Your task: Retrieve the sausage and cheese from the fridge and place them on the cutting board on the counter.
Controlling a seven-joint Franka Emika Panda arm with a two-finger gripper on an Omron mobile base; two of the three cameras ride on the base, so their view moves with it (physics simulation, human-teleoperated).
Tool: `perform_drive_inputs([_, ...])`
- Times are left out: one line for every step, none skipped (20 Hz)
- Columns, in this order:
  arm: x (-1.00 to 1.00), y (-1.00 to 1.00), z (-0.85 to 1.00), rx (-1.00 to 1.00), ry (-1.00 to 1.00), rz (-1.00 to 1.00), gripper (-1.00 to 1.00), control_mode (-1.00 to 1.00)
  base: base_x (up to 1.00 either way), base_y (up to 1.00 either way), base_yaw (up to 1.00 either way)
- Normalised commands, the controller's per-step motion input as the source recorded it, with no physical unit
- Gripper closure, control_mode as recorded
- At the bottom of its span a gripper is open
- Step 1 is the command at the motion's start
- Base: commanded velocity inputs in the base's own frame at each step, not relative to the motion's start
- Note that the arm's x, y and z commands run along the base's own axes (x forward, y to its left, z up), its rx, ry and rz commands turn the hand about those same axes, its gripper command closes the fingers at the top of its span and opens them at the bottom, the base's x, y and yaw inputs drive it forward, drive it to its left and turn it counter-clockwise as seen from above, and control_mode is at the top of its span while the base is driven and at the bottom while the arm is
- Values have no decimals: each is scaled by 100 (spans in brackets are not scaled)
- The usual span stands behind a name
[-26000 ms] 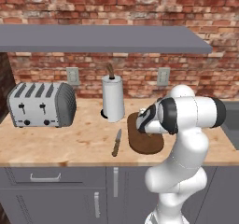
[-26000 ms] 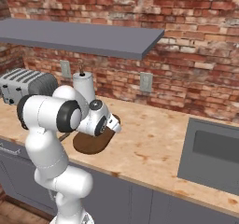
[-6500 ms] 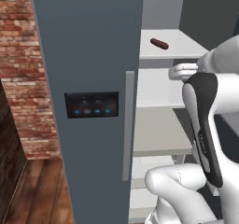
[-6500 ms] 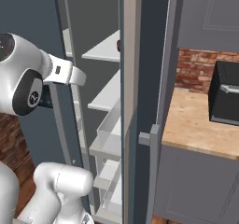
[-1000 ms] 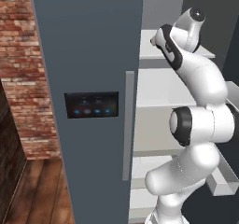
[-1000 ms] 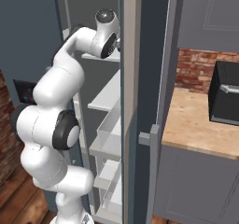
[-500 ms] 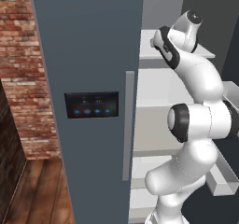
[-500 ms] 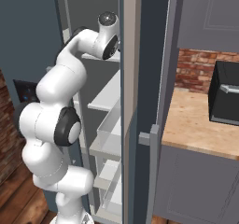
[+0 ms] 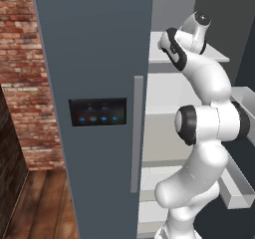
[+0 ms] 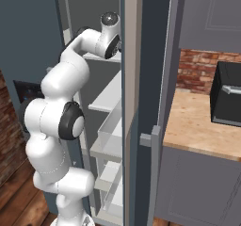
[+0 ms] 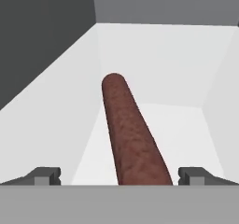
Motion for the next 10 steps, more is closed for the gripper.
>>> perform_drive_inputs([30, 0, 0, -3, 0, 0, -100, -100, 0, 0, 0])
perform_drive_inputs([31, 0, 0, -3, 0, 0, -100, -100, 0, 0, 0])
perform_drive_inputs([34, 0, 0, -3, 0, 0, -100, -100, 0, 0, 0])
perform_drive_inputs([26, 0, 0, -3, 0, 0, -100, -100, 0, 0, 0])
perform_drive_inputs([21, 0, 0, -4, 0, 0, -100, -100, 0, 0, 0])
perform_drive_inputs([20, 0, 0, -6, 0, 0, -100, -100, 0, 0, 0])
perform_drive_inputs([21, 0, 0, -6, 0, 0, -100, -100, 0, 0, 0])
perform_drive_inputs([26, 0, 0, -7, 0, 0, -100, -100, 0, 0, 0])
perform_drive_inputs([27, 0, 0, -7, 0, 0, -100, -100, 0, 0, 0])
perform_drive_inputs([28, 0, 0, -7, 0, 0, -100, -100, 0, 0, 0])
